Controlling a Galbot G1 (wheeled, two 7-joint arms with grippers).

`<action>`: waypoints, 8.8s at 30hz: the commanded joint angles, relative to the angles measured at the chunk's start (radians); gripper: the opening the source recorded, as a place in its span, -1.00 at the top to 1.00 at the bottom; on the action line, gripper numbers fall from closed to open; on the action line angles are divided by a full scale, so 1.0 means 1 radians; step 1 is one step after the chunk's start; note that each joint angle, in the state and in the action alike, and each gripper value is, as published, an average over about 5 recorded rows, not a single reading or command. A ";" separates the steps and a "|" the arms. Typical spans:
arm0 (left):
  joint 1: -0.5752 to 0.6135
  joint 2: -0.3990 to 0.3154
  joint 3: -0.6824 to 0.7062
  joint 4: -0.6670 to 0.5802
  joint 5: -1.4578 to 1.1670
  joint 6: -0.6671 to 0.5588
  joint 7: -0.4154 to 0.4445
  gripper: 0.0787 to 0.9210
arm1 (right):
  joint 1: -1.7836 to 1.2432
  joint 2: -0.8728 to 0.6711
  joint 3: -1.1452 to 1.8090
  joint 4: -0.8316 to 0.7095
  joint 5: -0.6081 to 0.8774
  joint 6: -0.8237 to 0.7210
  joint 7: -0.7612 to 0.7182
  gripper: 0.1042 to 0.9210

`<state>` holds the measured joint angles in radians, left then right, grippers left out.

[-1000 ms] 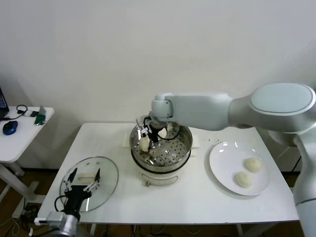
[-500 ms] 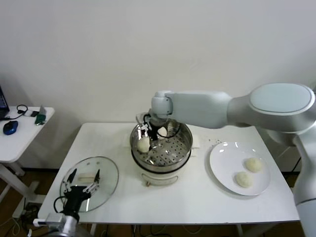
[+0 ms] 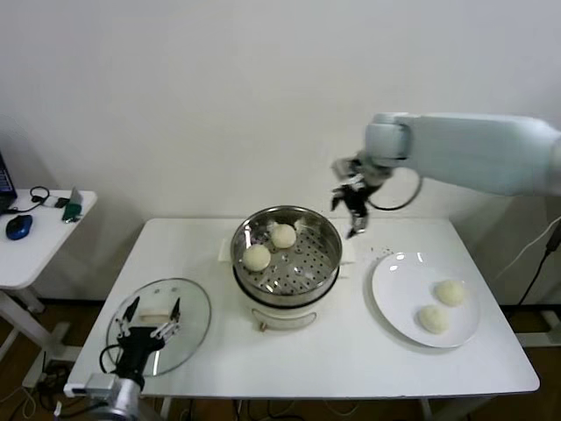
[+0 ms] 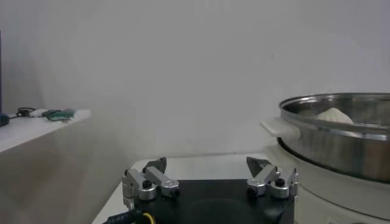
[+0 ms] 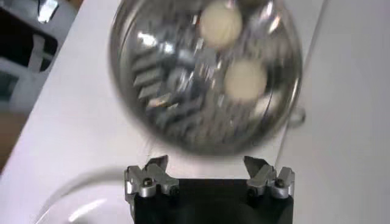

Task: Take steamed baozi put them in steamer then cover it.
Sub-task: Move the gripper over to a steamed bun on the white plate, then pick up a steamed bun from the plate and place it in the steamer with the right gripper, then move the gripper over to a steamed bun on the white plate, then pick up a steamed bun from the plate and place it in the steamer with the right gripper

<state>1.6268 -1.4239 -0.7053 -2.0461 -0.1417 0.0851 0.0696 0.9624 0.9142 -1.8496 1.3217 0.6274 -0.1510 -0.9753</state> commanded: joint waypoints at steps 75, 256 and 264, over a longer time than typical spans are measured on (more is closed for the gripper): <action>0.034 -0.029 0.010 -0.004 0.080 -0.025 0.000 -0.77 | 0.172 0.099 0.284 0.253 -0.440 0.475 -0.006 -0.39; 0.032 -0.050 0.001 -0.041 0.067 -0.002 -0.008 -0.77 | -0.219 0.327 0.141 -0.065 -0.001 -0.068 0.144 -0.43; 0.028 -0.043 -0.007 -0.038 0.056 0.002 -0.008 -0.77 | -0.279 0.349 0.152 -0.117 -0.027 -0.067 0.150 -0.43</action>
<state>1.6562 -1.4677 -0.7118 -2.0862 -0.0814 0.0859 0.0613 0.7850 1.2005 -1.7036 1.2678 0.6461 -0.1971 -0.8545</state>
